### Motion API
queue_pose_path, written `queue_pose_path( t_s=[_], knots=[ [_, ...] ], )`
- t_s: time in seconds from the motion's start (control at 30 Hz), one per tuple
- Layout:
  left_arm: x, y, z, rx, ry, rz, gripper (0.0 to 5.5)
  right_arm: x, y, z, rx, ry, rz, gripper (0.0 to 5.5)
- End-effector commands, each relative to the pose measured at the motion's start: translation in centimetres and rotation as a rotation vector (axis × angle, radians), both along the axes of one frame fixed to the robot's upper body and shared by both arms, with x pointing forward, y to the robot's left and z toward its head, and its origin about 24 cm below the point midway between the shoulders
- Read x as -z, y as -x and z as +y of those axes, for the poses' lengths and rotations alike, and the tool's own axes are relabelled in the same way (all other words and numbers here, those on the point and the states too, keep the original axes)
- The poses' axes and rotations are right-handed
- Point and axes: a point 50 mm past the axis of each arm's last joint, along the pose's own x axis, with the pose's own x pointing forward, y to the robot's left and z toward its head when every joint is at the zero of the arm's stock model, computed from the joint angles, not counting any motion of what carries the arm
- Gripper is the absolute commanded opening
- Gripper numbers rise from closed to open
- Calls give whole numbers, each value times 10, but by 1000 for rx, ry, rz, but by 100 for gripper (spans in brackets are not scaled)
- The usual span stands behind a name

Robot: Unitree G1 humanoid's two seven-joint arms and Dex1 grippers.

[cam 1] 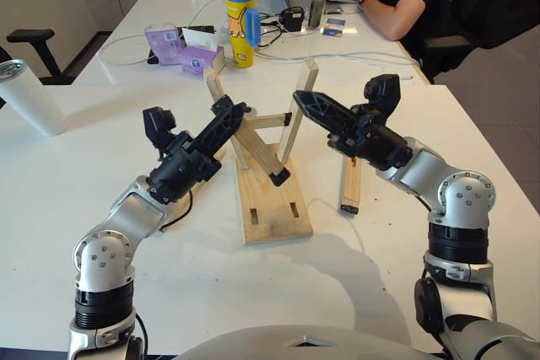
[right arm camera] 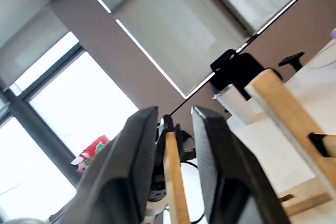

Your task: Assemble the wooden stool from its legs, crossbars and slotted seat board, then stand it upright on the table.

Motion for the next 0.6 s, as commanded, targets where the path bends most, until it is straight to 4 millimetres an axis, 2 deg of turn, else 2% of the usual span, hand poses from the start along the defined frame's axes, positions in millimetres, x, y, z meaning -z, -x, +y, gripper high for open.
queue_pose_path(
  t_s=[0.03,0.13,0.2,0.27,0.4,0.6],
  knots=[
    [17,-13,33,-224,-244,9,44,14,-20,-9,241,100,48,122],
    [33,-23,52,-348,-451,0,44,30,-36,-25,438,141,125,122],
    [45,-27,60,-394,-526,-2,44,40,-41,-36,585,255,113,122],
    [54,-28,65,-420,-590,-11,44,47,-43,-41,657,341,79,122],
    [68,-29,77,-471,-669,-23,44,63,-37,-38,684,460,13,122],
    [68,-30,82,-513,-647,-38,44,70,-30,-29,657,504,-43,122]
  ],
)
